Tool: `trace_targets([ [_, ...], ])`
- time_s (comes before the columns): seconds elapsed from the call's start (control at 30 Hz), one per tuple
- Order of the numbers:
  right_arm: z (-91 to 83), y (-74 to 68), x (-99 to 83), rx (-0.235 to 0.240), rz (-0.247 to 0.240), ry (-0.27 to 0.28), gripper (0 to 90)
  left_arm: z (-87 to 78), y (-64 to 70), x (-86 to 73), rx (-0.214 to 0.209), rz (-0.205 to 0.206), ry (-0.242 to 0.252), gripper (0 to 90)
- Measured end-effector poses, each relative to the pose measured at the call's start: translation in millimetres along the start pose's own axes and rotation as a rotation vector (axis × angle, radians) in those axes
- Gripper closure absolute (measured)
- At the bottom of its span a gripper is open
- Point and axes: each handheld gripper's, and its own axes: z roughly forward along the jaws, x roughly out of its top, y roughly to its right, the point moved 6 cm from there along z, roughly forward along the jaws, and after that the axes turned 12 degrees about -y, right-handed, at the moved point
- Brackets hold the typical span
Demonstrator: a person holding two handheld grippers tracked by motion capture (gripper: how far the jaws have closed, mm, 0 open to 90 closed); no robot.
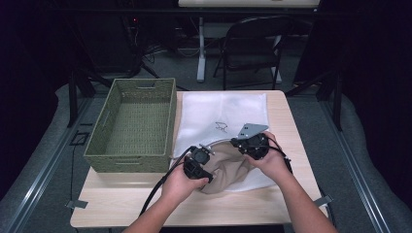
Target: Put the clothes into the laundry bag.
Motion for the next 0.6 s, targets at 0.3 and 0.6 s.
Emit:
trace_targets([
  [0.3, -2.0, -2.7, 0.7, -0.003, -0.004, 0.005, 87.5, 1.3, -2.1, 1.3, 0.003, -0.013, -0.014, 53.8],
  [0.6, -2.1, -2.4, 0.9, -0.002, -0.002, 0.007, 87.6, 0.1, -2.1, 4.1, 0.016, -0.035, 0.007, 62.9],
])
